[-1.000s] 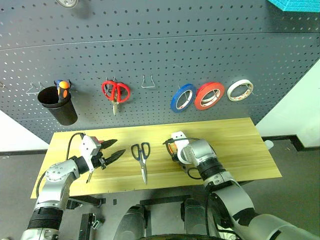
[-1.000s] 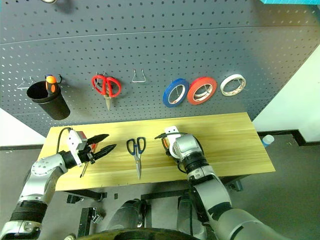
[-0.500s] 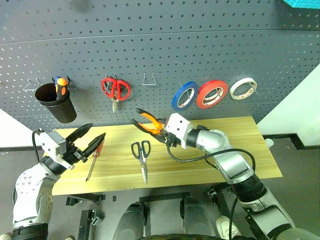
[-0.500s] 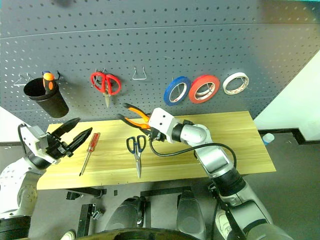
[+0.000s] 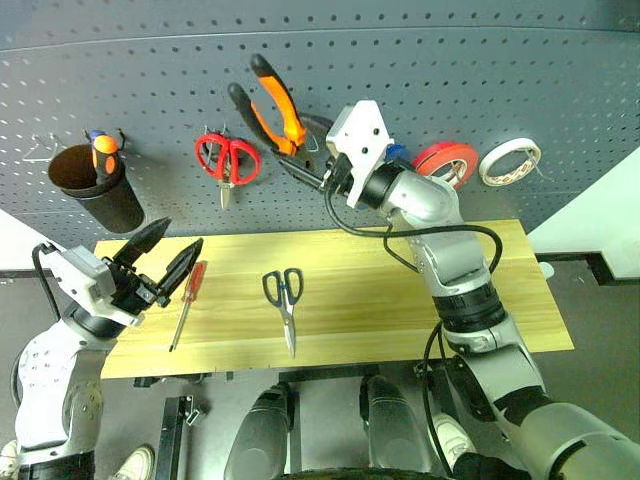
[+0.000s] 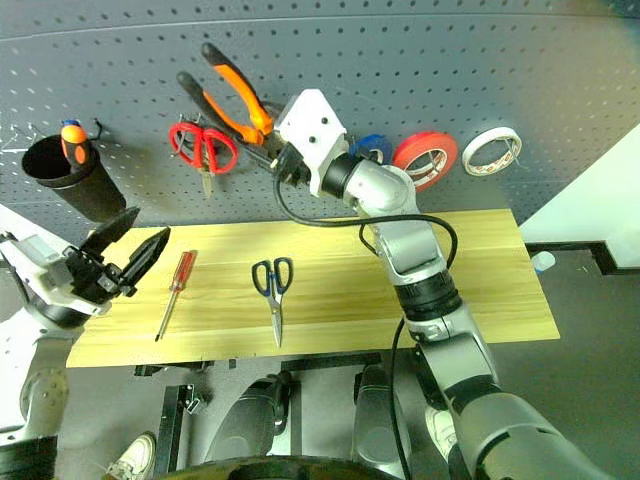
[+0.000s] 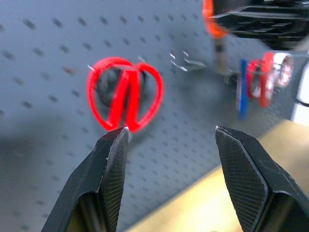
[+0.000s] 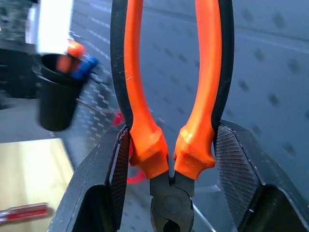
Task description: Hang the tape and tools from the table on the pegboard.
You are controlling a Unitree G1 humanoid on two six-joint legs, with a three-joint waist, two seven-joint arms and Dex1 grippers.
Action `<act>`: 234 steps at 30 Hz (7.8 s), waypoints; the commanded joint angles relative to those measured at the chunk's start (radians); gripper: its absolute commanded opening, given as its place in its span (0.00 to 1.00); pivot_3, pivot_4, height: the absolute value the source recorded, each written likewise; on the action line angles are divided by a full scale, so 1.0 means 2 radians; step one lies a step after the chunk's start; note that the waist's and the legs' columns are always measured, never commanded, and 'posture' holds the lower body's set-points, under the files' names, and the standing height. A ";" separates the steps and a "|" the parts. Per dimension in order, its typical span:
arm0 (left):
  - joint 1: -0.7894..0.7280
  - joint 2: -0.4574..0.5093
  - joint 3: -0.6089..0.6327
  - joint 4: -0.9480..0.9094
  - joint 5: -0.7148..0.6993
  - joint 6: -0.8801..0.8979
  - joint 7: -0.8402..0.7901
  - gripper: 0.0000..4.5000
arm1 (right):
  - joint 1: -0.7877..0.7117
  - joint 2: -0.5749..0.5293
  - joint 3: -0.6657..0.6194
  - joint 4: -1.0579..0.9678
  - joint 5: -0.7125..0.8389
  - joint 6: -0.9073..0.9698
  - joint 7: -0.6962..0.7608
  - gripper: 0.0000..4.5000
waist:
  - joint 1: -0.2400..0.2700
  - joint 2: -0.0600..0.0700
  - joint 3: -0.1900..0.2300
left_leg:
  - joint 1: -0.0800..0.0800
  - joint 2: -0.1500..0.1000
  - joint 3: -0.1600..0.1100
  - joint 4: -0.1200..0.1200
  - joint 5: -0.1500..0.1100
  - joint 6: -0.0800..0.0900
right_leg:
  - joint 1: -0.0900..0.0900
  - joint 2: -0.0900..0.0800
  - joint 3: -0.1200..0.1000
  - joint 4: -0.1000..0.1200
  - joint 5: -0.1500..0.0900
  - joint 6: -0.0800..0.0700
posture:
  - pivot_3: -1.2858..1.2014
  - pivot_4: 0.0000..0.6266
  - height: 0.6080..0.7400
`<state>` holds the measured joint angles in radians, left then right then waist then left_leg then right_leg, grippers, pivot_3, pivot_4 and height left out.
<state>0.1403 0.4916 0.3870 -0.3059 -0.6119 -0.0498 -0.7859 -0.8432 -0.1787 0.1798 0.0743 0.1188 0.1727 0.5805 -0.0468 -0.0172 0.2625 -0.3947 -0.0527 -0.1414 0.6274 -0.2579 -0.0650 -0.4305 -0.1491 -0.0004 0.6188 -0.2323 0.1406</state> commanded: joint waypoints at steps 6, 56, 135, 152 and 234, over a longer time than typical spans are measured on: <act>0.031 0.000 -0.004 -0.043 -0.007 0.012 0.002 0.66 | -0.090 0.020 -0.039 0.092 -0.012 -0.091 -0.048 0.50 | -0.001 0.001 0.007 | -0.007 0.000 0.000 0.001 0.000 -0.001 | -0.007 0.000 0.000 0.003 0.000 0.000 | 0.51 0.48 0.92; 0.012 0.008 0.019 -0.026 -0.002 0.020 0.019 0.66 | -0.001 0.054 -0.006 0.072 -0.076 -0.209 -0.088 1.00 | -0.010 0.000 0.007 | -0.006 0.000 -0.001 0.002 0.003 -0.005 | -0.007 0.000 0.000 0.006 0.001 -0.001 | 0.52 0.40 0.92; -0.266 -0.288 -0.142 0.134 0.233 0.658 0.461 0.03 | 0.341 -0.252 -0.012 -0.078 0.048 -0.171 0.258 1.00 | 0.003 -0.003 0.005 | 0.000 -0.001 0.000 0.010 0.003 -0.004 | 0.004 -0.001 0.000 0.005 0.003 0.005 | 0.49 0.33 0.92; -0.057 -0.099 -0.038 -0.048 0.089 0.291 0.136 0.03 | 0.248 -0.195 -0.037 -0.196 0.217 0.016 0.222 1.00 | 0.012 -0.003 0.004 | -0.002 -0.001 0.000 0.010 0.004 -0.004 | 0.002 0.000 0.000 0.004 0.004 0.001 | 0.50 0.30 0.92; -0.441 0.042 -0.153 0.714 0.269 0.241 0.116 0.99 | 0.279 -0.173 -0.069 -0.202 0.171 0.028 0.178 1.00 | 0.011 -0.004 -0.011 | 0.002 0.000 0.001 0.010 0.004 -0.003 | 0.006 0.001 0.000 0.002 0.009 0.003 | 0.48 0.27 0.92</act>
<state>-0.7431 0.5641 0.0763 1.1033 -0.0854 0.4340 -0.5467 -0.2884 -0.5188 0.0677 -0.2800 0.4455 0.2338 0.9382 -0.0239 -0.0259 0.2404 -0.3914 -0.0534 -0.1398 0.6478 -0.2495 -0.0719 -0.4178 -0.1477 0.0001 0.6225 -0.2142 0.1459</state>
